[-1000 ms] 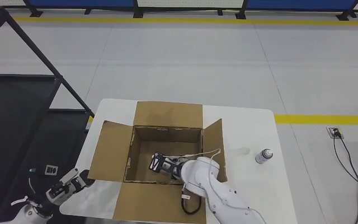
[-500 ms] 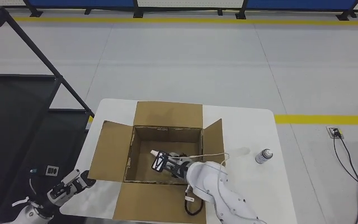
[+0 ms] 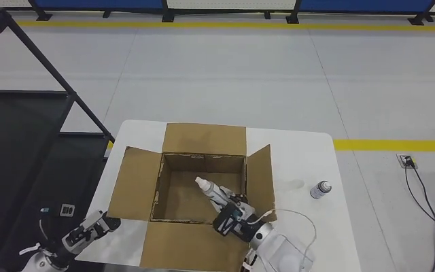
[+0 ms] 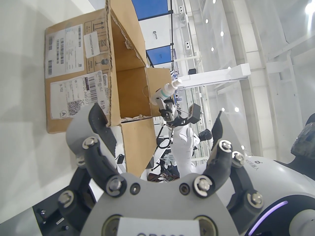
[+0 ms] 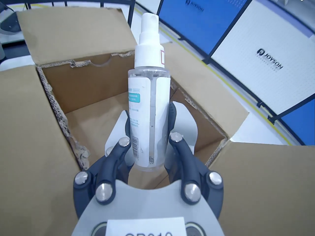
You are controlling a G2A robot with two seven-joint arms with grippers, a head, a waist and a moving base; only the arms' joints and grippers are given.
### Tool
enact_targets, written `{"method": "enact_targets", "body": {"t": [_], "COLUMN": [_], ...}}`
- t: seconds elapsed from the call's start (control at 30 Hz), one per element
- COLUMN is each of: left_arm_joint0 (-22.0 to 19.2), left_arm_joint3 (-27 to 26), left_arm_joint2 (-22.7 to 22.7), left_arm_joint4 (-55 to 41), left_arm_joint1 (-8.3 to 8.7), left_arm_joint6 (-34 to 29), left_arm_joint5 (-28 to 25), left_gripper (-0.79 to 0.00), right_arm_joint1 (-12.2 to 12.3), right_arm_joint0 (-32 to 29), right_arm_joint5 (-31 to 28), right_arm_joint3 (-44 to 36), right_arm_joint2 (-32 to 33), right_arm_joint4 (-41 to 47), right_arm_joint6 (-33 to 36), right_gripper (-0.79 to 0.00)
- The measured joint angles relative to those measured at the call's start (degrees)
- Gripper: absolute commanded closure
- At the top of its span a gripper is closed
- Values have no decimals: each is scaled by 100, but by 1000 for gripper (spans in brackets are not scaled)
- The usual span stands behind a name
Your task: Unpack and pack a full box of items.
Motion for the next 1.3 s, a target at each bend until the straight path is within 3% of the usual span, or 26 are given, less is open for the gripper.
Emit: {"method": "enact_targets", "body": {"t": [0.1, 0.53, 0.67, 0.87, 1.1, 1.3], "left_arm_joint0": [67, 95, 41, 42, -8, -74], "left_arm_joint3": [-78, -258, -255, -265, -390, -480], "left_arm_joint2": [24, 212, 290, 278, 293, 359], "left_arm_joint4": [77, 714, 910, 786, 924, 1003], "left_arm_joint1": [-10, -27, -35, -60, -70, -79], "left_arm_joint6": [52, 321, 527, 935, 1305, 1448], "left_arm_joint5": [-50, 20, 117, 280, 753, 1023], "left_gripper": [-785, -785, -785, -785, -785, -785], "right_arm_joint1": [50, 48, 44, 135, 337, 440], "right_arm_joint0": [-276, -255, -216, -645, -1516, -2006], "right_arm_joint5": [-19, -19, 92, 172, -567, -759], "right_arm_joint3": [-146, -139, -133, -377, -418, 53], "right_arm_joint2": [99, 93, 83, 442, 1360, 2207], "right_arm_joint4": [-127, -111, 219, 747, 1530, 2256], "right_arm_joint6": [-337, -322, -675, -2263, -4792, -6182], "right_gripper": [0, 0, 0, 0, 0, 0]}}
